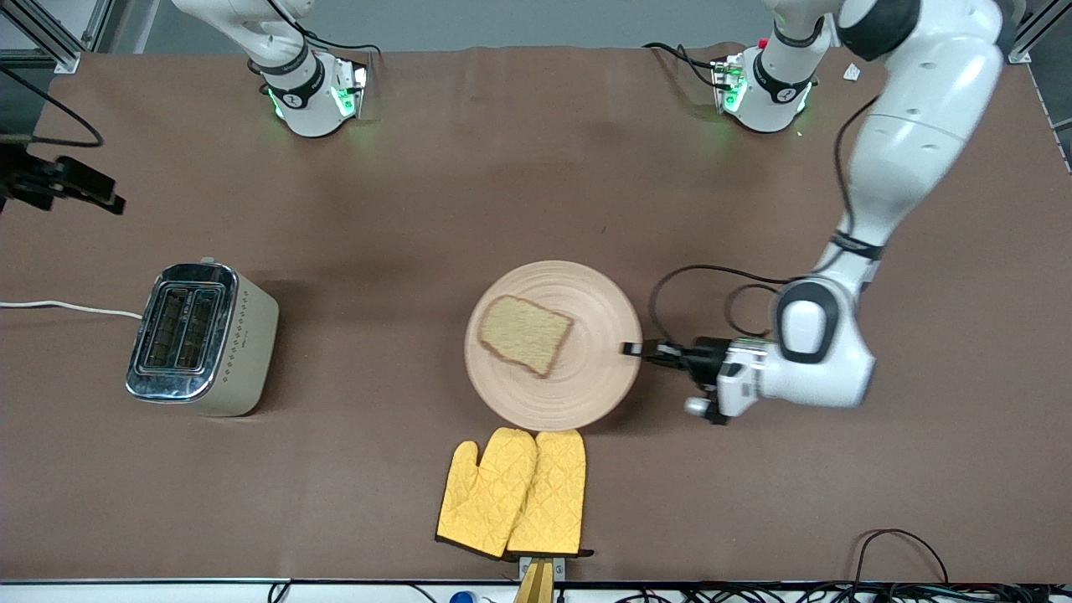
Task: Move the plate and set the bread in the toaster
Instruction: 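Push the plate further while the right gripper reaches the bread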
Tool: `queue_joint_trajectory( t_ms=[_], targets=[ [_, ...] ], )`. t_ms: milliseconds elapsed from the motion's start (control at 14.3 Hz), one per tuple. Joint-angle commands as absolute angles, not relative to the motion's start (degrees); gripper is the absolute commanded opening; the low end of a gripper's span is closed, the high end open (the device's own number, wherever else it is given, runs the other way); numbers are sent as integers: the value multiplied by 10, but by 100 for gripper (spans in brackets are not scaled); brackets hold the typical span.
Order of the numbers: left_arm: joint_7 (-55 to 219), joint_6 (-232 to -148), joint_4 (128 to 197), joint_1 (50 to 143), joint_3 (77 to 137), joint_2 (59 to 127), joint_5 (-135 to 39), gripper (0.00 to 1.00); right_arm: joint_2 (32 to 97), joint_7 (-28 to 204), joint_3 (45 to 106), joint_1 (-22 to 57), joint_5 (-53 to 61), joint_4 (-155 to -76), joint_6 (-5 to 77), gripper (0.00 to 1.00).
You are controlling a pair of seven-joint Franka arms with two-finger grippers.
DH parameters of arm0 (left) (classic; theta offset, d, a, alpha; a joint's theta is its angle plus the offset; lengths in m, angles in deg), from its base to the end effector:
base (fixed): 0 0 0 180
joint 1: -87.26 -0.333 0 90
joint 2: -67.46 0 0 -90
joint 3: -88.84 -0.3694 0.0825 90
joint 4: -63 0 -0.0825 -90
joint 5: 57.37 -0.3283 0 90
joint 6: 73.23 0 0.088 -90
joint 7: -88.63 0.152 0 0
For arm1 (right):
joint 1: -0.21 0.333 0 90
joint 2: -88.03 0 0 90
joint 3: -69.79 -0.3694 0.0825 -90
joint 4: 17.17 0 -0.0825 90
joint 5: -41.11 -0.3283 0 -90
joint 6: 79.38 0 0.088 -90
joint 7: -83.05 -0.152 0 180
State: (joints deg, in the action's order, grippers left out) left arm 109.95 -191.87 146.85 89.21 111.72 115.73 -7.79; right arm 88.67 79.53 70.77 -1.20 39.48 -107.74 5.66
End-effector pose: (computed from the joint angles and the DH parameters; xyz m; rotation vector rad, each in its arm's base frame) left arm 0.6441 -0.3021 0.2666 2.1188 -0.1792 -0.2597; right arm 0.4811 -0.0156 0.6273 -3.1069 0.1584 0.1333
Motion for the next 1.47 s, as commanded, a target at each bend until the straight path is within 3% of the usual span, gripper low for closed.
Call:
queue_joint_trajectory(
  t_ms=[0,279,629,699,769,838,908,1397],
  targets=[
    [1107,-1999,1463,950,1117,1200,-55,0,864,709,705,24,362,-1088,94,100],
    [1102,-2081,1429,1024,1117,1255,-37,0,806,615,705,85,325,-1139,226,100],
    [1095,-2110,1418,1053,1117,1271,-16,1,709,507,705,166,326,-1157,355,100],
    [1079,-2110,1417,1054,1117,1271,-15,5,690,505,705,168,326,-1157,368,100],
    [1060,-2110,1417,1054,1117,1269,-15,13,673,505,705,170,326,-1157,382,100],
    [1048,-2110,1417,1055,1117,1267,-16,30,660,504,705,174,326,-1157,394,100],
    [1043,-2110,1418,1054,1116,1264,-17,99,642,490,705,179,326,-1156,404,100],
    [910,-2064,1435,1022,1093,1202,-143,100,572,368,708,233,340,-1153,438,100]
  ],
)
